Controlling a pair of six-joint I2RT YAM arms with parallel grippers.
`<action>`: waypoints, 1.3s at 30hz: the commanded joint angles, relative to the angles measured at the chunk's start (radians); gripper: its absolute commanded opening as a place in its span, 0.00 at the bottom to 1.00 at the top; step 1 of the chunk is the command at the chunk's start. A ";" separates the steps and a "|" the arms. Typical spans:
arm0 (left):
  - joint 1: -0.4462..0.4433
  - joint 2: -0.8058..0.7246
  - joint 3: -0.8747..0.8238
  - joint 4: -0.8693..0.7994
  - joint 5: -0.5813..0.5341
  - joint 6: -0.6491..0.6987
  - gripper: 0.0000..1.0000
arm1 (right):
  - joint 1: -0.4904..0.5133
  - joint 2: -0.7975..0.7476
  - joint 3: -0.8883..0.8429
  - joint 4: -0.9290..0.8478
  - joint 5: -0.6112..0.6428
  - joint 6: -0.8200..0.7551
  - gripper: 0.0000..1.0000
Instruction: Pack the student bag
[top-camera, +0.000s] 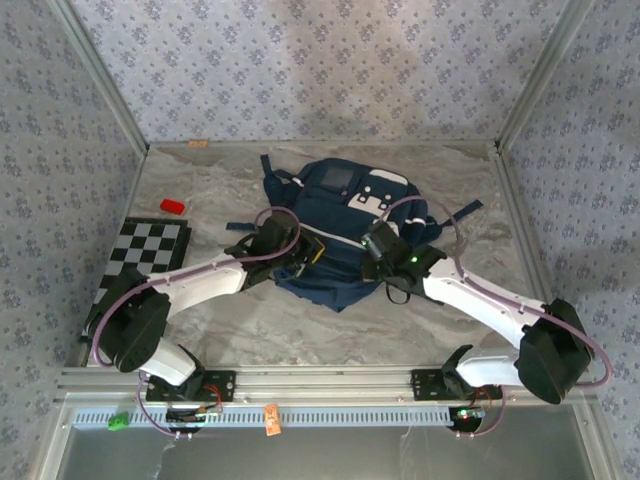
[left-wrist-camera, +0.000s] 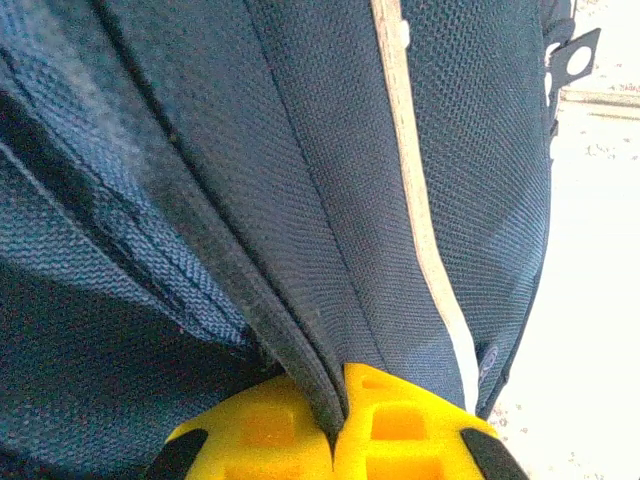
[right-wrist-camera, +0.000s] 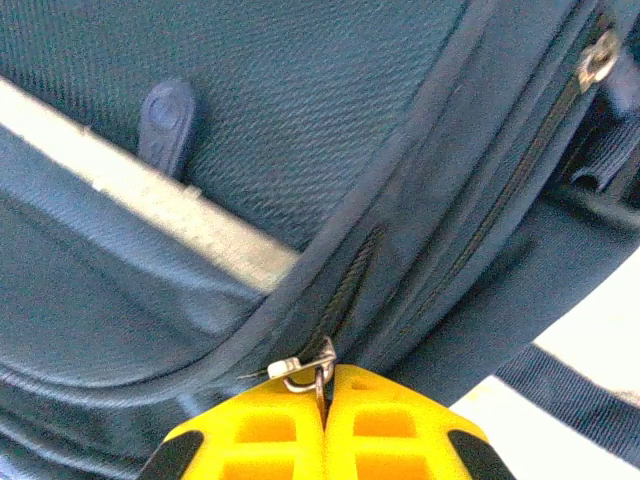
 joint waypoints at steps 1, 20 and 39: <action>0.068 -0.005 0.032 -0.117 -0.016 0.129 0.00 | -0.099 -0.027 -0.004 -0.092 0.035 -0.073 0.00; 0.084 0.049 0.144 -0.227 0.075 0.308 0.12 | -0.266 0.012 0.106 -0.017 -0.017 -0.266 0.24; 0.537 -0.312 -0.155 -0.140 -0.818 1.211 1.00 | -0.713 0.039 -0.305 0.828 0.094 -0.477 1.00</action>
